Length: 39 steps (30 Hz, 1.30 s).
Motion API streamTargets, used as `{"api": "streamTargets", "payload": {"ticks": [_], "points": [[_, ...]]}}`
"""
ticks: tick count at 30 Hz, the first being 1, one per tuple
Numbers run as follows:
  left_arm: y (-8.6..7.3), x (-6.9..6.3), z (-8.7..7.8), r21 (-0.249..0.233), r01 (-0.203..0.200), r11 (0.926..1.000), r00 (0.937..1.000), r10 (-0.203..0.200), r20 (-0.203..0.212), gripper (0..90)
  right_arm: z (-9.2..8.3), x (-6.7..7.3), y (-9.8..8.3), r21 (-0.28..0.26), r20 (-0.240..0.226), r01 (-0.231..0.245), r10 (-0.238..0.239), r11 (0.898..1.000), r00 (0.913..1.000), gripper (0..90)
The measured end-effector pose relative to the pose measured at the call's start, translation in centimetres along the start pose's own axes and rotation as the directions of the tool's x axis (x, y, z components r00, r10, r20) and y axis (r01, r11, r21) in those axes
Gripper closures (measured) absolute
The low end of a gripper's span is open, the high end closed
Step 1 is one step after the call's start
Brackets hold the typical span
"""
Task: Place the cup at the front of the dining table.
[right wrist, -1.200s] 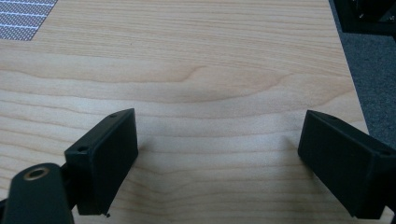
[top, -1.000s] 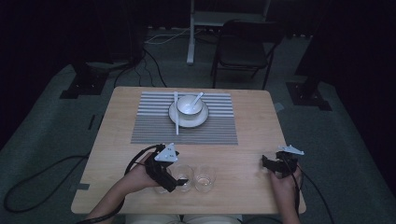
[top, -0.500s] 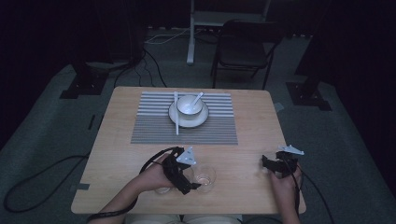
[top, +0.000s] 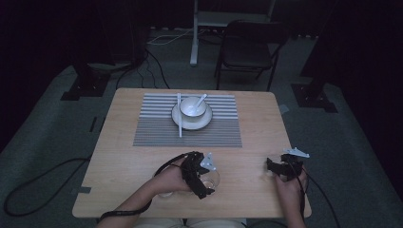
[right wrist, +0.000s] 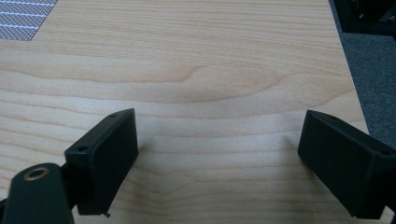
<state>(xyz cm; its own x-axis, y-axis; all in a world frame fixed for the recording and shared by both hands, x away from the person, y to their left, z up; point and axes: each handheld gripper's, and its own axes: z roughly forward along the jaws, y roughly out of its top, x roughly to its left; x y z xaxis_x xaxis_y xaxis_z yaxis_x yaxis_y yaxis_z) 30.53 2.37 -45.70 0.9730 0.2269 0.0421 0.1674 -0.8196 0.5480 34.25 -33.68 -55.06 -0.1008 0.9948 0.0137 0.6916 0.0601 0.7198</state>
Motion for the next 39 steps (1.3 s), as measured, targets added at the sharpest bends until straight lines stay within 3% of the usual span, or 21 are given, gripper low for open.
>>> {"api": "streamTargets", "payload": {"ticks": [1, 3, 7, 16, 25, 39], "points": [[0.1, -0.1, 0.2, 0.011, -0.011, 0.9999, 0.9999, 0.011, 0.013, 3.4, 0.0, 0.0, 0.0, 0.000, 0.000, 0.000, 0.000, 1.000, 1.0000, 11.5], [0.2, -0.2, 0.6, 0.033, -0.022, 0.9992, 0.9996, 0.022, -0.015, 3.5, 0.0, 0.0, 0.0, 0.000, 0.000, 0.000, 0.000, 1.000, 1.0000, 11.4], [0.4, -0.2, 1.3, 0.080, -0.023, 0.9965, 0.9992, 0.026, -0.030, 4.7, 0.0, 0.0, 0.0, 0.000, 0.000, 0.000, 0.000, 1.000, 1.0000, 11.5], [0.9, -0.3, 2.1, 0.119, -0.025, 0.9926, 0.9995, 0.027, -0.019, 16.7, 0.0, 0.0, 0.0, 0.000, -0.001, 0.001, -0.001, 1.000, 1.0000, 11.5], [1.1, -0.4, 2.2, 0.138, -0.032, 0.9899, 0.9991, 0.036, -0.024, 17.3, 0.0, 0.0, 0.0, 0.000, -0.002, 0.001, -0.001, 1.000, 1.0000, 11.5], [1.8, 0.4, 2.7, 0.127, -0.018, 0.9917, 0.9994, 0.021, -0.029, 17.5, 0.0, 0.0, 0.0, 0.000, -0.002, 0.001, -0.001, 1.000, 1.0000, 11.5]]}}
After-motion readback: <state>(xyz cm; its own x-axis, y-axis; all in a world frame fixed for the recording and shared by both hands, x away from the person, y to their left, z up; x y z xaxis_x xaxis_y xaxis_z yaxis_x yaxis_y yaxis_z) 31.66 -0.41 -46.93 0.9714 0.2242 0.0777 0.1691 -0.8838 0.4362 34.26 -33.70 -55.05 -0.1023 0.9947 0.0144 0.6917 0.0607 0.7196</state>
